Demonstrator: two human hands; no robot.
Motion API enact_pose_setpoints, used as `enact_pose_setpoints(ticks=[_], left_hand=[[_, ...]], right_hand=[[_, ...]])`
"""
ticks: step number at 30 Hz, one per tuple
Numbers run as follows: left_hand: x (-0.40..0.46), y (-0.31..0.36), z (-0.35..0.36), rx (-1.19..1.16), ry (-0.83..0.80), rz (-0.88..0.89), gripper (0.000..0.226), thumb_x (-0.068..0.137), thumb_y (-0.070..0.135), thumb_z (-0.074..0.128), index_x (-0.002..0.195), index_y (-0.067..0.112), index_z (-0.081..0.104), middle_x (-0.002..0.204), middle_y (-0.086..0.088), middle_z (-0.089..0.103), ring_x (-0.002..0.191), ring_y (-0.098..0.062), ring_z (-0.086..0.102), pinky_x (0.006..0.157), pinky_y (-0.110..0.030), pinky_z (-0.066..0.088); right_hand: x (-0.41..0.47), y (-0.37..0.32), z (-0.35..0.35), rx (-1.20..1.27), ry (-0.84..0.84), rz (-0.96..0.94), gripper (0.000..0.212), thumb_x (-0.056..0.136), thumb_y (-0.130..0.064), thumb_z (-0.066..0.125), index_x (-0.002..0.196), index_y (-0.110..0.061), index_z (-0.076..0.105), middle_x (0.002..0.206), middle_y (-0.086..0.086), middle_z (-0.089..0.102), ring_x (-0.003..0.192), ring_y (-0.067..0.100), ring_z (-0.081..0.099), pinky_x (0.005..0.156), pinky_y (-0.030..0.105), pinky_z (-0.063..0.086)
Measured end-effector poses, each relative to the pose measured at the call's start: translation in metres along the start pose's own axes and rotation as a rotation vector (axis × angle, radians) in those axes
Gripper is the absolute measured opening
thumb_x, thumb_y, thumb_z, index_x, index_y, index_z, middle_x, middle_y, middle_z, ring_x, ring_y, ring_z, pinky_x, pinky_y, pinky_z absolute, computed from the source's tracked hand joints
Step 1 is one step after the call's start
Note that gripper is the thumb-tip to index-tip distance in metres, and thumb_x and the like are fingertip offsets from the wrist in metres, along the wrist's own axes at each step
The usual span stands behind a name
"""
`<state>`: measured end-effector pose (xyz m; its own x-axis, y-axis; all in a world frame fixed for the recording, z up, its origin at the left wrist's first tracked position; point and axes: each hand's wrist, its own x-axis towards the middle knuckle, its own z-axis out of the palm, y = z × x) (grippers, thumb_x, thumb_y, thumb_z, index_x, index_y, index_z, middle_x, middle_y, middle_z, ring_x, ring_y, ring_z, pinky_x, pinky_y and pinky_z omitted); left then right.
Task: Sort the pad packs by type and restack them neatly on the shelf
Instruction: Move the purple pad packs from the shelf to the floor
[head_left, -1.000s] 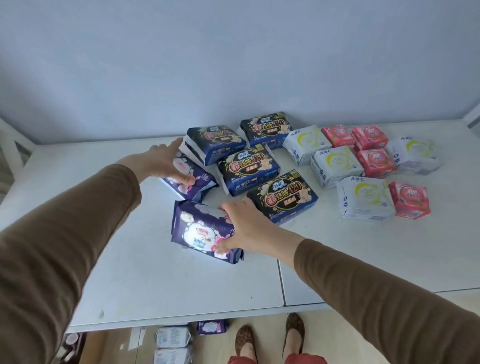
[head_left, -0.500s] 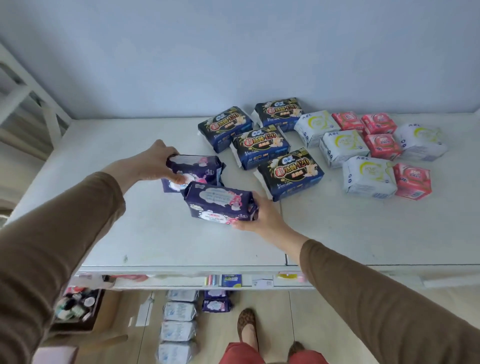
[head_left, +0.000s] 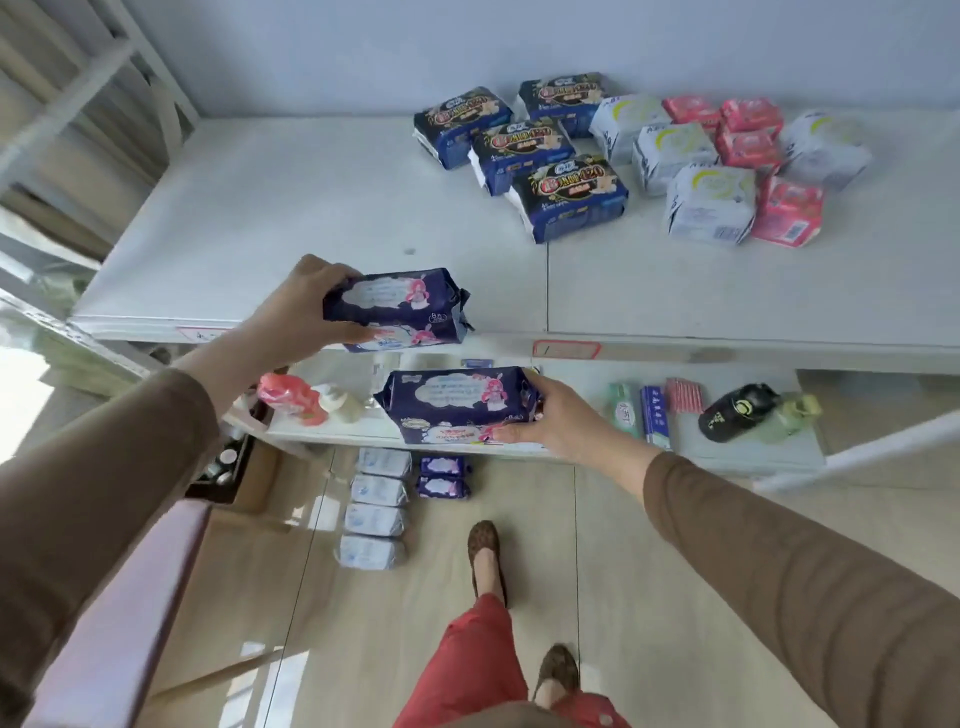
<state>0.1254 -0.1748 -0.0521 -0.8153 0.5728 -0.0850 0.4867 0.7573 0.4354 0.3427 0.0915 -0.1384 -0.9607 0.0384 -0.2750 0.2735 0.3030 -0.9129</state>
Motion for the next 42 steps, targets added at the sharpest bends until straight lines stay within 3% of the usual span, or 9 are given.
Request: enact_pose_setpoints(ticks=[5, 8, 11, 17, 21, 30, 33, 36, 42], left_hand=[[-0.078, -0.006, 0.032, -0.010, -0.110, -0.007, 0.063, 0.065, 0.050, 0.084, 0.120, 0.038, 0.056, 0.098, 0.013, 0.050, 0.083, -0.007, 0.055, 0.068, -0.021, 0.045], [-0.103, -0.024, 0.061, 0.010, -0.140, -0.002, 0.068, 0.068, 0.047, 0.084, 0.126, 0.030, 0.055, 0.105, 0.008, 0.051, 0.087, -0.013, 0.057, 0.074, -0.025, 0.045], [-0.119, -0.052, 0.089, 0.023, -0.167, -0.010, 0.069, 0.069, 0.046, 0.083, 0.128, 0.025, 0.055, 0.107, 0.004, 0.053, 0.090, -0.019, 0.058, 0.079, -0.035, 0.050], [-0.143, -0.149, 0.156, -0.073, -0.281, -0.067, 0.060, 0.070, 0.035, 0.084, 0.122, 0.020, 0.057, 0.104, 0.004, 0.054, 0.090, -0.019, 0.058, 0.071, -0.025, 0.040], [-0.148, -0.215, 0.220, -0.033, -0.371, -0.069, 0.065, 0.072, 0.034, 0.082, 0.129, 0.019, 0.055, 0.115, 0.002, 0.051, 0.098, -0.021, 0.057, 0.081, -0.031, 0.045], [-0.127, -0.295, 0.417, 0.108, -0.555, -0.019, 0.060, 0.077, 0.033, 0.076, 0.128, 0.014, 0.051, 0.113, -0.005, 0.047, 0.087, -0.027, 0.059, 0.071, -0.034, 0.048], [-0.110, -0.312, 0.483, 0.120, -0.551, 0.001, 0.060, 0.077, 0.028, 0.077, 0.128, 0.013, 0.050, 0.114, -0.006, 0.046, 0.087, -0.029, 0.060, 0.067, -0.032, 0.042], [-0.090, -0.329, 0.543, 0.115, -0.515, 0.028, 0.054, 0.080, 0.022, 0.073, 0.127, 0.010, 0.051, 0.118, -0.011, 0.049, 0.093, -0.033, 0.060, 0.071, -0.035, 0.044], [-0.049, -0.360, 0.641, 0.196, -0.450, 0.095, 0.054, 0.083, 0.022, 0.069, 0.135, 0.017, 0.051, 0.127, -0.008, 0.054, 0.107, -0.031, 0.058, 0.082, -0.041, 0.049]], right_hand=[[-0.057, 0.038, 0.041, -0.082, 0.010, 0.070, 0.056, 0.070, -0.028, 0.089, 0.103, -0.052, 0.050, 0.110, -0.020, 0.056, 0.099, -0.012, 0.054, 0.085, 0.014, 0.040], [-0.074, 0.060, 0.075, -0.111, 0.008, 0.136, 0.065, 0.070, -0.028, 0.090, 0.123, -0.037, 0.052, 0.126, -0.009, 0.059, 0.114, 0.006, 0.057, 0.101, 0.029, 0.044], [-0.083, 0.077, 0.115, -0.139, 0.009, 0.180, 0.078, 0.072, -0.026, 0.088, 0.139, -0.028, 0.047, 0.135, -0.008, 0.057, 0.121, 0.012, 0.056, 0.105, 0.032, 0.044], [-0.080, 0.120, 0.210, -0.118, 0.055, 0.323, 0.059, 0.071, -0.026, 0.087, 0.120, -0.032, 0.054, 0.116, -0.012, 0.067, 0.104, 0.008, 0.066, 0.095, 0.032, 0.051], [-0.064, 0.165, 0.269, -0.141, 0.080, 0.400, 0.052, 0.073, -0.028, 0.084, 0.114, -0.036, 0.054, 0.109, -0.015, 0.059, 0.097, -0.003, 0.060, 0.079, 0.015, 0.044], [-0.012, 0.328, 0.356, -0.217, 0.124, 0.441, 0.047, 0.072, -0.017, 0.075, 0.108, -0.035, 0.050, 0.106, -0.009, 0.056, 0.096, 0.011, 0.053, 0.073, 0.014, 0.038], [0.011, 0.393, 0.373, -0.280, 0.174, 0.453, 0.047, 0.075, -0.016, 0.075, 0.114, -0.028, 0.054, 0.106, -0.008, 0.058, 0.102, 0.017, 0.041, 0.073, 0.022, 0.035], [0.036, 0.456, 0.385, -0.274, 0.208, 0.462, 0.049, 0.075, -0.011, 0.076, 0.120, -0.020, 0.057, 0.111, 0.000, 0.062, 0.100, 0.021, 0.051, 0.074, 0.028, 0.038], [0.082, 0.553, 0.405, -0.223, 0.240, 0.460, 0.048, 0.074, -0.005, 0.073, 0.117, -0.019, 0.056, 0.111, -0.001, 0.062, 0.092, 0.015, 0.058, 0.067, 0.007, 0.037]])
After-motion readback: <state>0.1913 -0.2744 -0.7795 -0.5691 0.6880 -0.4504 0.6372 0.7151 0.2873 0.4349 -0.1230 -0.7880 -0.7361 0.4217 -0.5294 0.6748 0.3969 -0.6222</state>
